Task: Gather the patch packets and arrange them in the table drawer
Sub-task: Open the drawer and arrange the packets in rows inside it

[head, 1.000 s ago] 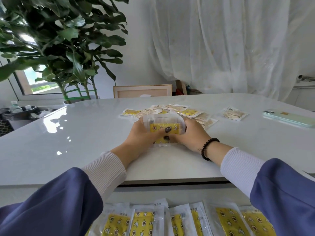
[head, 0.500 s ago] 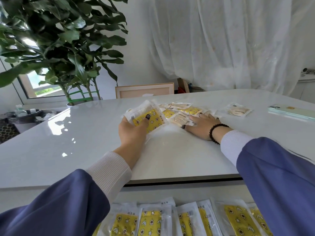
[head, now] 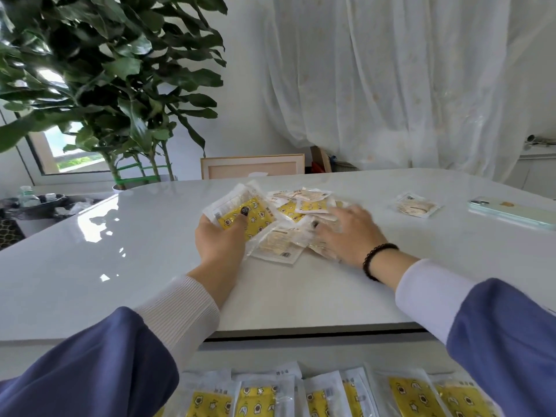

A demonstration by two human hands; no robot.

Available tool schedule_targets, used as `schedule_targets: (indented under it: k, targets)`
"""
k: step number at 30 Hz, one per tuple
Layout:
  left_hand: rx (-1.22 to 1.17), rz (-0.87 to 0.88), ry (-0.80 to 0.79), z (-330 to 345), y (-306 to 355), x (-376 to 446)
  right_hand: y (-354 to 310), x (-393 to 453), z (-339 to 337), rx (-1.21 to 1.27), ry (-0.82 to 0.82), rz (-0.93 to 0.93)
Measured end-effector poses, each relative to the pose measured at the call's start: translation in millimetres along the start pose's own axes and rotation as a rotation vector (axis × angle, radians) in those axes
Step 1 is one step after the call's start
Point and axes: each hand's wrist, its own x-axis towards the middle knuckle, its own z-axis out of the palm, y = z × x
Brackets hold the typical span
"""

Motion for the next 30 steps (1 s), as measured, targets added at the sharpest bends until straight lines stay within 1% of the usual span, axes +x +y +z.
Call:
schedule_targets:
  k: [1,2,3,6,9,11,13,15,16,18,20,22,23,25,27,29,30]
  targets:
    - [0.023,-0.003,-0.021,1.2,-0.7,2.8,14.7,10.2,-4.3,-0.018,0.092,0.035]
    - [0.052,-0.001,-0.049,2.4,-1.7,7.0,30.8,18.7,-10.5,-0.068,0.14,0.07]
    - [0.083,0.003,-0.075,3.4,-2.1,11.4,51.8,28.2,-15.1,-0.115,0.148,0.109]
    - [0.146,0.0,-0.102,3.5,-1.4,27.7,107.0,46.9,-24.2,-0.212,0.008,0.279]
    - [0.17,-0.046,-0.089,2.4,-1.0,48.3,130.7,63.6,-21.6,-0.253,-0.086,0.355]
    - [0.19,-0.072,-0.05,2.9,-3.7,63.0,127.7,71.0,-18.4,-0.284,-0.164,0.367]
    - [0.204,-0.116,0.037,4.2,-7.7,79.1,113.0,71.9,-16.9,-0.292,-0.191,0.346]
    - [0.194,-0.178,0.078,5.4,-9.5,90.7,92.8,60.5,-13.5,-0.313,-0.19,0.25]
    - [0.175,-0.21,0.068,6.7,-11.4,96.8,81.7,49.1,-10.7,-0.334,-0.185,0.184]
    - [0.173,-0.217,0.021,9.2,-16.3,108.7,57.9,21.3,-7.9,-0.308,-0.092,0.017]
    - [0.224,-0.153,-0.003,13.1,-20.7,118.7,43.9,11.4,-10.0,-0.161,0.065,-0.088]
    - [0.254,-0.07,0.0,19.9,-22.0,125.3,37.3,30.9,-11.7,0.026,0.172,-0.089]
    - [0.267,-0.035,-0.014,24.2,-22.6,126.6,32.0,47.9,-9.7,0.109,0.19,-0.069]
    - [0.394,0.054,-0.092,33.8,-22.2,126.9,17.1,87.3,-0.8,0.225,0.171,-0.01]
    - [0.62,0.133,-0.216,39.6,-19.5,122.7,-3.2,123.3,14.6,0.234,0.108,0.009]
    - [0.788,0.174,-0.303,37.4,-16.4,119.5,-20.4,151.2,34.7,0.131,-0.001,-0.025]
    - [0.837,0.193,-0.332,35.9,-16.5,119.3,-22.8,164.5,45.9,0.038,-0.077,-0.044]
